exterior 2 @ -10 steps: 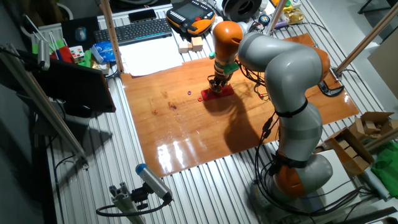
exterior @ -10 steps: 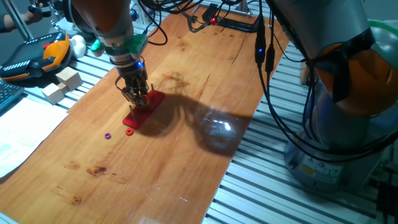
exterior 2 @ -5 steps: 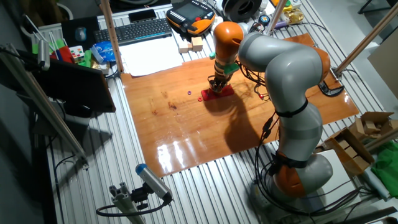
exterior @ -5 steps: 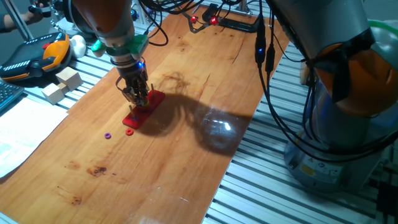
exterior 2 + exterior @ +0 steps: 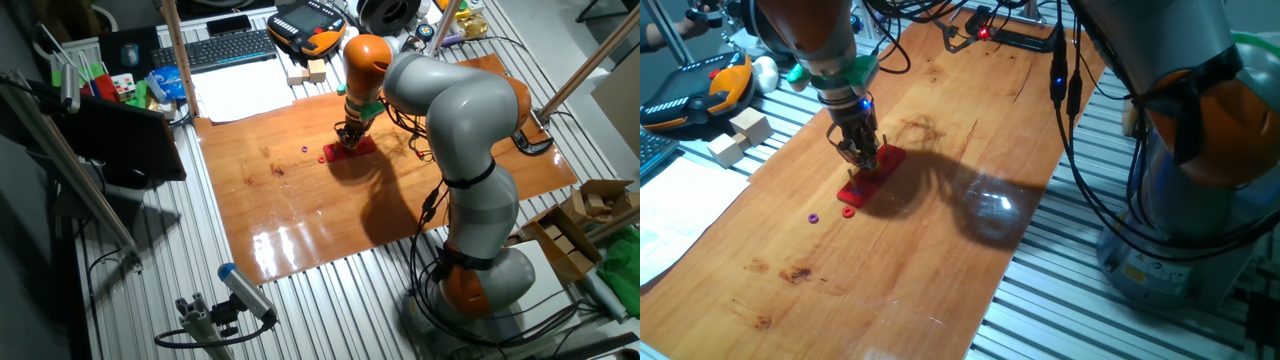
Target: Take out one Hanoi block and throw it aside
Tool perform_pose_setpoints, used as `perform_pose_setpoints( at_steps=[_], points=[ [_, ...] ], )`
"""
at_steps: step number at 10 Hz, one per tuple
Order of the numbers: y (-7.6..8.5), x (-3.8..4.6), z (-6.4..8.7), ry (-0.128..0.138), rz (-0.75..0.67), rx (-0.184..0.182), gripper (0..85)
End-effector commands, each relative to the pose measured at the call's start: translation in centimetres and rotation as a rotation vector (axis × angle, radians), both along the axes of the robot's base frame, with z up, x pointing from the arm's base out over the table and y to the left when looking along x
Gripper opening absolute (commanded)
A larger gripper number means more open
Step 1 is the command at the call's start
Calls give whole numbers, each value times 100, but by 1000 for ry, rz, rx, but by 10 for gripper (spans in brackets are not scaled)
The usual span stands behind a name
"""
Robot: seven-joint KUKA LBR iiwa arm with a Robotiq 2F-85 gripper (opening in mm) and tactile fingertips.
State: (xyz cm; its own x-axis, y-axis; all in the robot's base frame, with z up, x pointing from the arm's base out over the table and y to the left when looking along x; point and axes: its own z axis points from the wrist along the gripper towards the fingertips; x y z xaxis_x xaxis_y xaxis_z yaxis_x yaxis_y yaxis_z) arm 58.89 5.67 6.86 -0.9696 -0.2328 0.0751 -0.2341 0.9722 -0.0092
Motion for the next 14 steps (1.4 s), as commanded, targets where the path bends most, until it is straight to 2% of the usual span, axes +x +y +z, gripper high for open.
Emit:
perform_pose_setpoints(
  at_steps=[1, 2, 3, 4, 5, 7, 10, 12, 14],
  points=[
    [0, 0, 4, 2, 1, 2, 333],
    [-2, 1, 17, -1, 1, 2, 370],
    [-5, 6, 39, -1, 3, 1, 333],
    [-6, 17, 73, 12, 9, -1, 273],
    [-4, 19, 106, 12, 7, -4, 310],
    [3, 33, 196, 15, 7, -13, 310],
    [28, 59, 475, 51, -5, -15, 293],
    [153, 86, 673, 89, -26, -19, 240],
    [192, 86, 707, 92, -31, -28, 243]
  ],
)
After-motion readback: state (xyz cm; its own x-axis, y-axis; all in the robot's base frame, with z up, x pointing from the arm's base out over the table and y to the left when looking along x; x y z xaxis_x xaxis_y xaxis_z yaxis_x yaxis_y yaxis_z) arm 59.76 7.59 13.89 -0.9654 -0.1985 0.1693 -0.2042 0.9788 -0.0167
